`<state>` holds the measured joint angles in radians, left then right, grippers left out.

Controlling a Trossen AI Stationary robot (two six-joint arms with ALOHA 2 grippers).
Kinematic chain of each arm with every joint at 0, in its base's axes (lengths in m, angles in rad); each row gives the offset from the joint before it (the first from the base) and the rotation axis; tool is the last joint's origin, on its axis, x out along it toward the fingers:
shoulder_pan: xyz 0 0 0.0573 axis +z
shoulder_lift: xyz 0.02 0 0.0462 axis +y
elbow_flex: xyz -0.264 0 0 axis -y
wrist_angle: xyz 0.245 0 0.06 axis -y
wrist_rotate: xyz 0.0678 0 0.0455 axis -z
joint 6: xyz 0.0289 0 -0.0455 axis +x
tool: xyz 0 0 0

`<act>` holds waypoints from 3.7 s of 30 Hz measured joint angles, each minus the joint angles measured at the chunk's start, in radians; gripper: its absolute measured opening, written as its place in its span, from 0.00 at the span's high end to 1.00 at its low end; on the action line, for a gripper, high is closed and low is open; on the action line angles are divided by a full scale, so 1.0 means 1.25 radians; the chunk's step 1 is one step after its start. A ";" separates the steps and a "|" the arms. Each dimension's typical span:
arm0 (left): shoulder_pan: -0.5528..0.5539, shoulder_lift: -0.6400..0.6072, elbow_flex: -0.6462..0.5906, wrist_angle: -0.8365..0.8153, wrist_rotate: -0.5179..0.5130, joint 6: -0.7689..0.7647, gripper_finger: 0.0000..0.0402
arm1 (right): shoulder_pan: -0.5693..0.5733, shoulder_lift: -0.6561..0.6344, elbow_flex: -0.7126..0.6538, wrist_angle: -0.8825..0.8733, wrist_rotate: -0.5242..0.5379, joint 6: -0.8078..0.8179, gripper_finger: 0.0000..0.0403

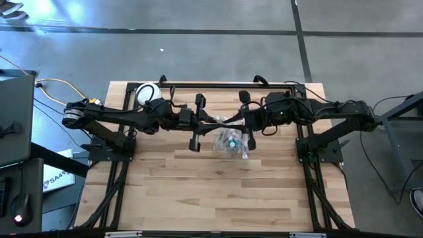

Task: Pick & Place toothbrushing station
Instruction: Put the green toothbrush into the left section of the transparent organizer

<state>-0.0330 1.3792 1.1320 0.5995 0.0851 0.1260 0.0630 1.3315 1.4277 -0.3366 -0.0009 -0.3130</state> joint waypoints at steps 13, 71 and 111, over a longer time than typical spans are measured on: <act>0.000 0.000 0.000 -0.015 -0.028 -0.005 0.98 | 0.011 0.000 0.000 -0.002 0.128 0.122 0.65; -0.036 0.017 -0.099 -0.180 -0.222 -0.232 0.99 | 0.327 -0.581 -0.674 0.210 0.426 0.267 0.35; -0.016 0.197 -0.103 -0.130 -0.397 -0.377 0.99 | 0.327 -0.674 -0.816 0.292 0.245 0.205 0.35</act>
<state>-0.0525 1.6260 1.0035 0.4374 -0.4113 -0.3458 0.4713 0.4892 0.4079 0.0282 0.3054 -0.0573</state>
